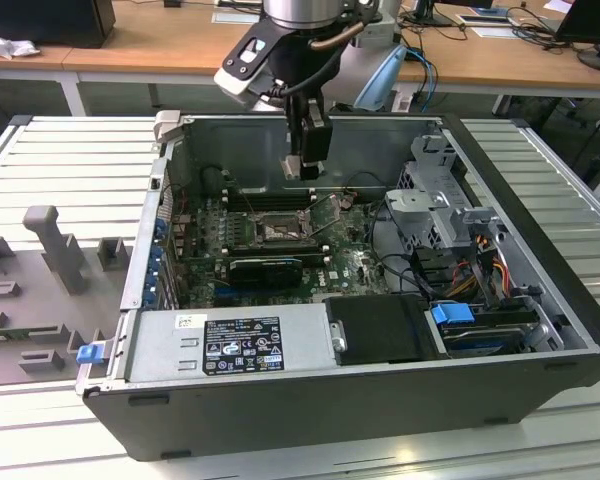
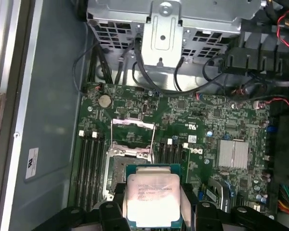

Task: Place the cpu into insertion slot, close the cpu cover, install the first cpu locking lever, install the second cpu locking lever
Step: 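Place the cpu into insertion slot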

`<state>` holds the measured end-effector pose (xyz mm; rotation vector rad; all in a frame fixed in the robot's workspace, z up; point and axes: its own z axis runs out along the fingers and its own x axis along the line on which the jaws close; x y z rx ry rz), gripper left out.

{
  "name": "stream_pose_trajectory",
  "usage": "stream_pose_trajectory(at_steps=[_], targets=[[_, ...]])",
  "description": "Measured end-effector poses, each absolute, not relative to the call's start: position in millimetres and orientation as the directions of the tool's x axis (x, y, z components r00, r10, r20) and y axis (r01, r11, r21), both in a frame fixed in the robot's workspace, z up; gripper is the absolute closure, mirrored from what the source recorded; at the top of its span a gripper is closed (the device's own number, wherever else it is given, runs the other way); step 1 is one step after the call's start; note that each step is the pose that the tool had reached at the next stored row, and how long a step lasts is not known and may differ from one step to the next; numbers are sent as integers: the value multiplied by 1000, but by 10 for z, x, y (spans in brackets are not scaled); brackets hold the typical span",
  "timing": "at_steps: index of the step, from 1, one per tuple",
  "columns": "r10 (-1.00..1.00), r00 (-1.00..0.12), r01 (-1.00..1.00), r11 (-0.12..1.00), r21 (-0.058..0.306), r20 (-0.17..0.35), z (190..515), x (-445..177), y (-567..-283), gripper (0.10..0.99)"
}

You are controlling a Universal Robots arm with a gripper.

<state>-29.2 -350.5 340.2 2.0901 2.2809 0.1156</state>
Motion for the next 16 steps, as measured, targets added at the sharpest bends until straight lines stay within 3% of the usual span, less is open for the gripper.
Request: stream_pose_trajectory(at_steps=[8, 16], targets=[[997, -72, 994, 70, 86, 17, 3301, -294, -3505, 557], [1000, 12, 996, -13, 87, 16, 3195, -294, -3505, 557]])
